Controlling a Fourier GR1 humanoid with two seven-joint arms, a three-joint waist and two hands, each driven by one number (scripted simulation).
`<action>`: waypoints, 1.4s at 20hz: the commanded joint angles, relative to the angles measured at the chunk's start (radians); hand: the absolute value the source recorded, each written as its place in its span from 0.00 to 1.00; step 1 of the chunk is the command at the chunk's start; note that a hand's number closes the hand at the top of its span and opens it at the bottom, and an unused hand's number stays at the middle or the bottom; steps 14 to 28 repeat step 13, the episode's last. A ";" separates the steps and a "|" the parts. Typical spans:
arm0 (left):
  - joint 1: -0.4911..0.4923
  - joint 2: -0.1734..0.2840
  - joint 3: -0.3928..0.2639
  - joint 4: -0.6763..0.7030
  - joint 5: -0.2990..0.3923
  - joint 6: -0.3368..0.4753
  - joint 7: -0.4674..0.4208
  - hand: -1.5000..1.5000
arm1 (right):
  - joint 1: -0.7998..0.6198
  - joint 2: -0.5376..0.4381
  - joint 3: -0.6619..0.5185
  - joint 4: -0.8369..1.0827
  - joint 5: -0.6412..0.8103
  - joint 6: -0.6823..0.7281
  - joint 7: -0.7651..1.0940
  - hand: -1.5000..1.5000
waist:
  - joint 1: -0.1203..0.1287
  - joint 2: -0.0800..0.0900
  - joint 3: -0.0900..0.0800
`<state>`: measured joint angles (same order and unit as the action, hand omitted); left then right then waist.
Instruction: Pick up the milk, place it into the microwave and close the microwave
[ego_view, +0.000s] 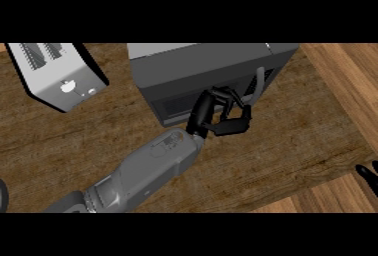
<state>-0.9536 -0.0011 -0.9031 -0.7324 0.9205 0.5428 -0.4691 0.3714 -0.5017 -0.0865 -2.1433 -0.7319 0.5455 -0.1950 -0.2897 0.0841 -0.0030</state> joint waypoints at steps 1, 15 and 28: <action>-0.053 0.001 0.065 0.081 0.024 0.026 -0.041 1.00 | -0.010 -0.012 0.009 -0.020 -0.010 0.011 0.009 0.00 | -0.005 0.008 -0.002; -0.061 0.001 0.061 0.103 0.084 0.035 -0.093 1.00 | -0.004 -0.028 0.014 -0.041 -0.039 0.009 0.032 0.00 | -0.009 0.009 -0.001; -0.061 0.001 0.061 0.103 0.084 0.035 -0.093 1.00 | -0.004 -0.028 0.014 -0.041 -0.039 0.009 0.032 0.00 | -0.009 0.009 -0.001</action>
